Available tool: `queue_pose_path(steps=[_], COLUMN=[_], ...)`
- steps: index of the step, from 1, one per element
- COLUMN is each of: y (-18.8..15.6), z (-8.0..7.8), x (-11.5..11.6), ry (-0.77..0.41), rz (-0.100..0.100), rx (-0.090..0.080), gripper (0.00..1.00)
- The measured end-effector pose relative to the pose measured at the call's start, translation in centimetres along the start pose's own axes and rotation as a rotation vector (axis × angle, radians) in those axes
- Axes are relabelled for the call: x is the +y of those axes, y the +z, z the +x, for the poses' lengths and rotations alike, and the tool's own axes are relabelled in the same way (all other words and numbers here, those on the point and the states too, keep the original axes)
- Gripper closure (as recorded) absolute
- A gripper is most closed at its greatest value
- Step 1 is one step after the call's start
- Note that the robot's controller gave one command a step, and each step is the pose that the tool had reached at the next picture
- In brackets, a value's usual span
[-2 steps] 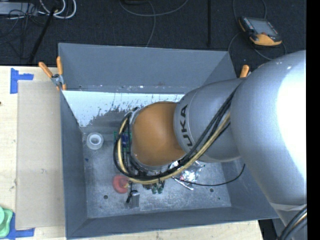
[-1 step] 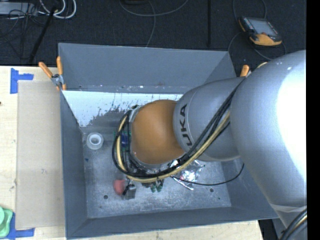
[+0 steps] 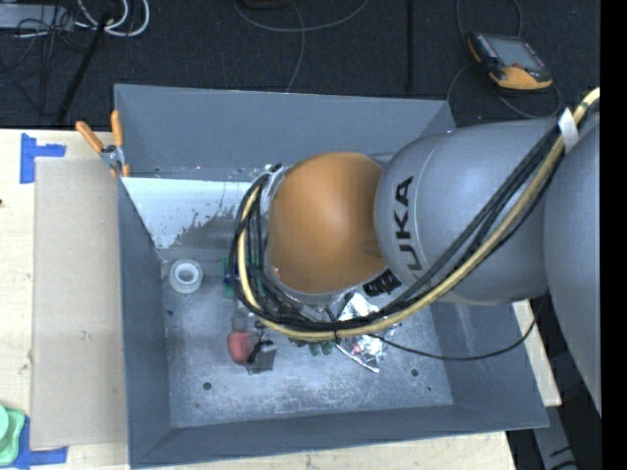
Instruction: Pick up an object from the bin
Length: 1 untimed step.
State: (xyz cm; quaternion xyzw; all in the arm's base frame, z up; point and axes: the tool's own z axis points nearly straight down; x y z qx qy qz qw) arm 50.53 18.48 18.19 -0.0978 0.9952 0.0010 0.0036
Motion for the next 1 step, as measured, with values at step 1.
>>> queue_pose_path(steps=[1], y=[-8.84], z=[-3.85], x=[-3.01], ry=[-0.440], rz=[0.001], rx=[0.001], gripper=[1.00])
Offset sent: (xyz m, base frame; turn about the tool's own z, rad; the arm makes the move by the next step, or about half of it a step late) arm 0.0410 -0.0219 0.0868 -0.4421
